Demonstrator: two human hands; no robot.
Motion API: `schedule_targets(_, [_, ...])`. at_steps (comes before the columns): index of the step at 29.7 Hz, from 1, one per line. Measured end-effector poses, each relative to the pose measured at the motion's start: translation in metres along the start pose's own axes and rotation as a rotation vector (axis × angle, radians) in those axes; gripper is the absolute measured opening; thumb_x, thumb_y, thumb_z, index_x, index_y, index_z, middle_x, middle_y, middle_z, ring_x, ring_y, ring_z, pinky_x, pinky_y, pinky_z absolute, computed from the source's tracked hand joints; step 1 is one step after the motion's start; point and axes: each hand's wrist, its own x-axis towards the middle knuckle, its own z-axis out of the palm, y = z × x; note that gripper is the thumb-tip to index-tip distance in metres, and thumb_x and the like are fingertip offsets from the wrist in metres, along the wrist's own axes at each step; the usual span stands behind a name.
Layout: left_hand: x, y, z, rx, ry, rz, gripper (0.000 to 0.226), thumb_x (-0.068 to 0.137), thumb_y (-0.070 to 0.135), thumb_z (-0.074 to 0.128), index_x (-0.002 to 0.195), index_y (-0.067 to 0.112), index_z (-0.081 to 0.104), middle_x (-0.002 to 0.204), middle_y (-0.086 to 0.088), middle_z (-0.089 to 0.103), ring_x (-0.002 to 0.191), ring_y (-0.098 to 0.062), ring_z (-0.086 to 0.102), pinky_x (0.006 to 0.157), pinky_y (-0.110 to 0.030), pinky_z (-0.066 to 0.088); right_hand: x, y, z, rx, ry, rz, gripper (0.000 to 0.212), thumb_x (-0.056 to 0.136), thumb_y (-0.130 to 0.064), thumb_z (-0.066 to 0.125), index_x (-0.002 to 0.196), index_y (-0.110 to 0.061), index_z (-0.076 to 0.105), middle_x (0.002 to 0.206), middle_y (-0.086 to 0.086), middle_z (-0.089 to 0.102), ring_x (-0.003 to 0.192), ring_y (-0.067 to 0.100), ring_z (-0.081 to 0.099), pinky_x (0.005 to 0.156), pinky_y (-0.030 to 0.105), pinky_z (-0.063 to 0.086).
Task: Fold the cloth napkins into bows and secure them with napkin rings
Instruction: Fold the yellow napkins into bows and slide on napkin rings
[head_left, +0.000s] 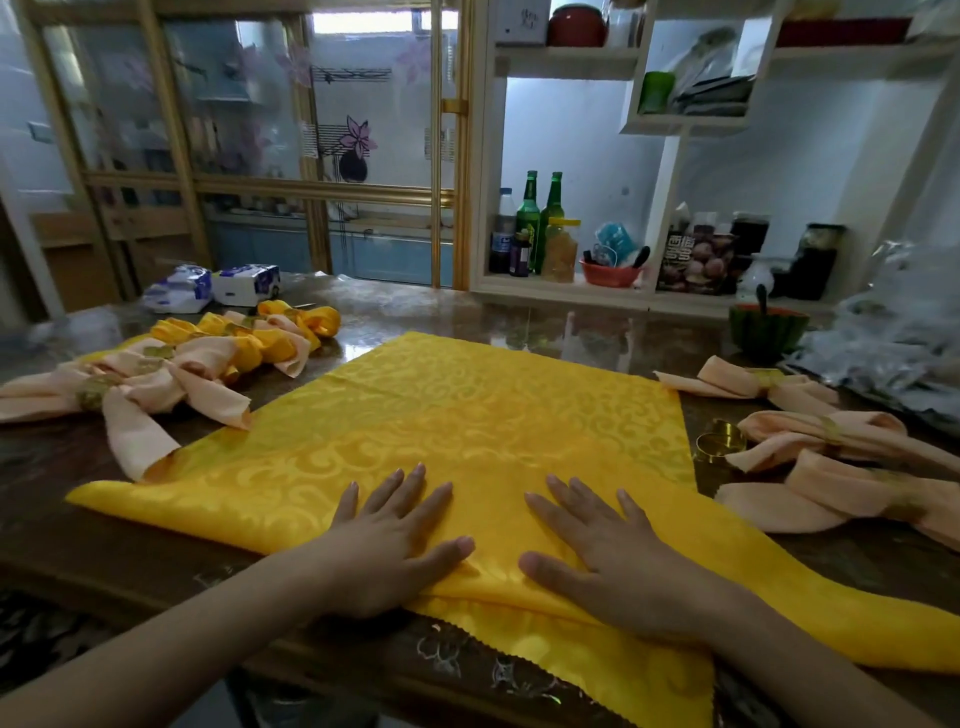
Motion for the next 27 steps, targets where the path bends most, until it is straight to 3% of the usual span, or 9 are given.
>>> schedule_targets(3, [0.007,0.000,0.000,0.029,0.066,0.015,0.074,0.088,0.069,0.015,0.147,0.035,-0.013,0.154,0.003,-0.024,0.142,-0.014,-0.022,0.114,-0.046,-0.015,0.008,0.004,0.002,-0.024,0.032,0.004,0.116,0.043,-0.092,-0.014,0.147,-0.040,-0.008,0.155,-0.012,-0.020,0.142,0.007,-0.021,0.114,0.047,-0.016])
schedule_targets(8, [0.012,-0.019,0.001,0.025,0.138,0.006,0.067,0.092,0.063,0.015,0.148,0.034,-0.008,0.156,0.005,-0.019,0.143,-0.011,-0.017,0.116,-0.042,-0.011,0.007,0.012,0.006,-0.060,0.061,0.025,0.128,0.030,-0.094,-0.024,0.145,-0.042,-0.012,0.155,-0.014,-0.021,0.141,0.005,-0.021,0.115,0.045,-0.014])
schedule_targets(16, [-0.037,-0.149,-0.006,0.057,0.217,-0.241,0.052,0.101,0.040,0.014,0.149,0.028,-0.003,0.158,-0.001,-0.010,0.144,-0.013,-0.011,0.116,-0.035,-0.004,0.007,0.001,0.005,-0.075,0.071,0.013,0.129,0.029,-0.095,-0.024,0.146,-0.043,-0.008,0.155,-0.015,-0.017,0.142,0.004,-0.016,0.115,0.042,-0.012])
schedule_targets(17, [-0.039,-0.150,-0.009,0.161,0.266,-0.258,0.052,0.102,0.037,0.018,0.150,0.026,-0.002,0.158,-0.002,-0.007,0.145,-0.015,-0.009,0.116,-0.035,-0.004,0.008,0.000,0.006,-0.065,0.069,0.014,0.129,0.029,-0.095,-0.024,0.146,-0.042,-0.007,0.155,-0.014,-0.017,0.142,0.004,-0.016,0.115,0.042,-0.012])
schedule_targets(20, [-0.042,-0.127,-0.019,0.426,0.623,-0.248,0.065,0.094,0.012,0.044,0.150,0.015,0.012,0.157,-0.012,0.008,0.146,-0.025,0.005,0.117,-0.039,0.002,0.007,-0.002,0.005,-0.070,0.062,0.018,0.130,0.030,-0.095,-0.023,0.147,-0.041,-0.005,0.157,-0.012,-0.015,0.143,0.006,-0.015,0.115,0.043,-0.013])
schedule_targets(21, [-0.040,-0.109,-0.022,0.403,0.716,-0.229,0.065,0.091,0.006,0.046,0.149,0.013,0.019,0.156,-0.013,0.014,0.145,-0.026,0.009,0.117,-0.039,0.006,0.005,-0.004,0.002,-0.085,0.055,0.013,0.126,0.036,-0.095,-0.022,0.148,-0.039,-0.003,0.157,-0.010,-0.014,0.144,0.008,-0.015,0.115,0.044,-0.014])
schedule_targets(23, [-0.033,-0.061,-0.026,0.258,0.755,-0.126,0.051,0.097,0.012,0.039,0.147,0.013,0.027,0.155,-0.009,0.021,0.145,-0.021,0.014,0.117,-0.036,0.009,0.000,-0.011,-0.002,-0.175,0.103,0.009,0.098,0.069,-0.084,-0.006,0.151,-0.032,0.003,0.159,-0.004,-0.008,0.145,0.012,-0.012,0.116,0.041,-0.012])
schedule_targets(25, [-0.018,-0.009,-0.020,0.058,0.637,0.046,0.045,0.102,0.026,0.031,0.146,0.017,0.028,0.156,-0.002,0.021,0.145,-0.014,0.010,0.116,-0.034,0.005,-0.001,-0.025,-0.006,-0.211,0.186,-0.016,0.064,0.096,-0.056,0.017,0.151,-0.024,0.011,0.159,0.001,-0.001,0.146,0.014,-0.005,0.117,0.035,-0.005])
schedule_targets(27, [-0.006,0.029,-0.006,-0.062,0.438,0.134,0.048,0.102,0.033,0.025,0.148,0.018,0.021,0.157,0.000,0.013,0.145,-0.012,0.002,0.116,-0.035,-0.002,0.003,-0.040,-0.001,-0.128,0.180,-0.092,0.052,0.102,-0.039,0.024,0.151,-0.020,0.016,0.159,0.003,0.006,0.146,0.016,0.001,0.116,0.034,0.001])
